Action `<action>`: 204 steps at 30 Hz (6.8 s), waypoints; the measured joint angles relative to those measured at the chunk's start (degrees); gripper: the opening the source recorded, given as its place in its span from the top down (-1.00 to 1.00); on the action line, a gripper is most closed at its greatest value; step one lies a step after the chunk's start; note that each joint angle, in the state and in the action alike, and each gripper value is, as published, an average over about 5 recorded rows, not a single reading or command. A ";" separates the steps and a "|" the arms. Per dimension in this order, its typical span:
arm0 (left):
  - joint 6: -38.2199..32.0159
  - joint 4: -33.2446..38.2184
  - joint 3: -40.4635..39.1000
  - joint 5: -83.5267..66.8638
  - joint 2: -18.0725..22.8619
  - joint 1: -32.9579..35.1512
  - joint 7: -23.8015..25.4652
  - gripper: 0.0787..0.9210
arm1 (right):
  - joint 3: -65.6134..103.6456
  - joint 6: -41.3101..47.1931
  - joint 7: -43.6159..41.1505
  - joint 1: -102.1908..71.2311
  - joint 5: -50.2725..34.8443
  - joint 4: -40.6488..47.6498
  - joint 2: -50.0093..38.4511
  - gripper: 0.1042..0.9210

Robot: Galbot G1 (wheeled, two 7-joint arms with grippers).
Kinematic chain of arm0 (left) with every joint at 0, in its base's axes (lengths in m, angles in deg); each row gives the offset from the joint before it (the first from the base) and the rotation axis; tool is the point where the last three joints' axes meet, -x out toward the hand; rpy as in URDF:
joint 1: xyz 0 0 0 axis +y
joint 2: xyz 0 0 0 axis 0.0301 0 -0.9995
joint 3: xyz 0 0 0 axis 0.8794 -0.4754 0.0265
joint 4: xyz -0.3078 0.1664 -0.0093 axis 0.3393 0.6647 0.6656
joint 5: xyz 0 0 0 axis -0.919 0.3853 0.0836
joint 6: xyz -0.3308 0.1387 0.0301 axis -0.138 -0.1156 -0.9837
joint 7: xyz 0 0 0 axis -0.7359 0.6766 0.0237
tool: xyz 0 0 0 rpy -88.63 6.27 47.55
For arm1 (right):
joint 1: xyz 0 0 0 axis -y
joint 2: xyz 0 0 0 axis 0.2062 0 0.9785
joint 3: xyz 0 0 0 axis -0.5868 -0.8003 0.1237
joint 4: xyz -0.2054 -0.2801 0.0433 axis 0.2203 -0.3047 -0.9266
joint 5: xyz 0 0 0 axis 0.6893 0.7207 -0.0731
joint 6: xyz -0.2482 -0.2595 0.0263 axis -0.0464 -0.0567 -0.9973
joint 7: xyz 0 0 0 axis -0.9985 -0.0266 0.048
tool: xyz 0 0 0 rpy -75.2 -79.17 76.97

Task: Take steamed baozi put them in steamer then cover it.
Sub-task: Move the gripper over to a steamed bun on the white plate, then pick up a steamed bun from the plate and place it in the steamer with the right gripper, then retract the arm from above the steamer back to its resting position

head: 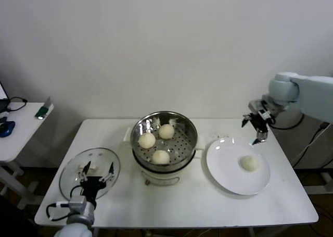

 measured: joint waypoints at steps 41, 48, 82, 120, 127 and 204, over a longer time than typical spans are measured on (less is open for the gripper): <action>-0.60 -0.96 0.26 0.44 -0.12 1.04 -0.13 -0.77 | 24.07 4.91 3.10 -32.77 14.90 14.53 1.28 -0.74; -0.54 -1.00 0.19 0.54 -0.09 0.92 -0.14 -0.77 | 25.86 4.93 2.74 -34.41 14.40 16.53 1.96 -0.65; -0.25 -0.68 -0.63 1.19 -0.04 -0.11 0.01 -0.77 | 15.38 4.53 -0.31 -9.21 -1.56 7.90 5.10 -0.52; -2.16 1.19 0.12 0.21 -0.83 0.99 0.15 -0.77 | 9.33 13.99 9.08 -4.03 -16.27 -2.57 23.35 -0.52; -2.39 0.91 0.13 0.03 -0.88 0.86 0.14 -0.77 | 9.67 14.57 10.20 -6.99 -14.39 -1.30 24.67 -0.52; -3.58 -1.05 -0.21 8.01 -6.26 -1.83 -1.62 -0.77 | 105.03 0.80 56.00 -82.81 -17.79 -18.95 -5.97 -0.76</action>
